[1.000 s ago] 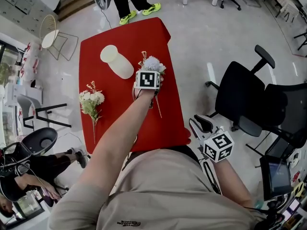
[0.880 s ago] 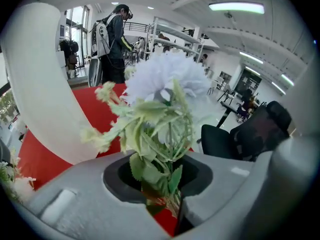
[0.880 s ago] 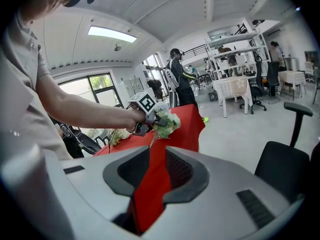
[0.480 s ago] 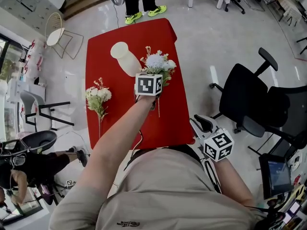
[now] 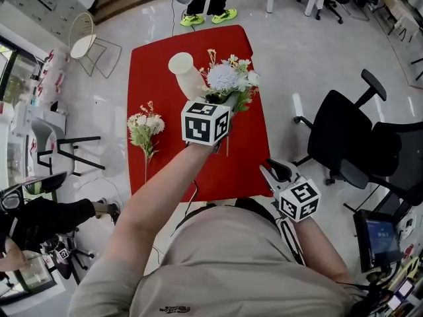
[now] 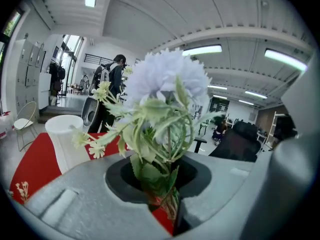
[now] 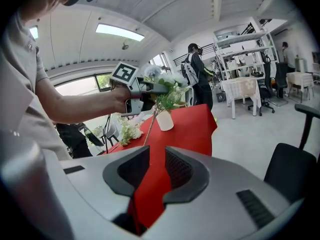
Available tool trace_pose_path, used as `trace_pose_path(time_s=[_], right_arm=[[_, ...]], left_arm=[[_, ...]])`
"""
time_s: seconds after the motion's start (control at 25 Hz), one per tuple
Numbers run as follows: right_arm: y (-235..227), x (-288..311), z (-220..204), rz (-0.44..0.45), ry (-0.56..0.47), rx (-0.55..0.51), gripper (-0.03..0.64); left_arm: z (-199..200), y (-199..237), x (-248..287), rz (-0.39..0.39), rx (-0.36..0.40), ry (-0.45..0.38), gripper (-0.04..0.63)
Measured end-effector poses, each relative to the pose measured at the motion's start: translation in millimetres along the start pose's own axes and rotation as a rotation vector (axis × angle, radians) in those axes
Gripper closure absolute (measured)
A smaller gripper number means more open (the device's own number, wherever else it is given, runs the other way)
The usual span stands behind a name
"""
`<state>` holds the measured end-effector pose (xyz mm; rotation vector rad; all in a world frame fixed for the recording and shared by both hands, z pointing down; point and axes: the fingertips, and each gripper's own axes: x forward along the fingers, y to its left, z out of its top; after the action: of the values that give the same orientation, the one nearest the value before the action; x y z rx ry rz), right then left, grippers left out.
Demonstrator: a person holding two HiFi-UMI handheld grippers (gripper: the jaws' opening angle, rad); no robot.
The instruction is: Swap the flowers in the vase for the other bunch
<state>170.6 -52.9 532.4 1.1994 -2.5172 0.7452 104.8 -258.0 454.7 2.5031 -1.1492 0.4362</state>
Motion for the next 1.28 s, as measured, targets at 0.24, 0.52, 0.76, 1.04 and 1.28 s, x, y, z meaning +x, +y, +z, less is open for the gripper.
trace_pose_path(time_s=[0.24, 0.52, 0.76, 1.04, 1.28], right_arm=[[20, 13, -1, 0.017, 0.010, -0.008, 0.512], [31, 23, 10, 0.014, -0.004, -0.027, 0.512], [39, 31, 9, 0.008, -0.002, -0.034, 0.512], [46, 39, 16, 0.006, 0.003, -0.031, 0.512], [44, 41, 19, -0.002, 0.007, -0.026, 0.512]], left_arm=[[63, -6, -48, -0.039, 0.025, -0.168, 0.492], [142, 11, -106, -0.020, 0.074, -0.362, 0.492], [183, 45, -138, 0.040, 0.114, -0.463, 0.492], [227, 89, -157, 0.114, 0.113, -0.543, 0.494], [247, 109, -156, 0.152, 0.128, -0.582, 0.495]])
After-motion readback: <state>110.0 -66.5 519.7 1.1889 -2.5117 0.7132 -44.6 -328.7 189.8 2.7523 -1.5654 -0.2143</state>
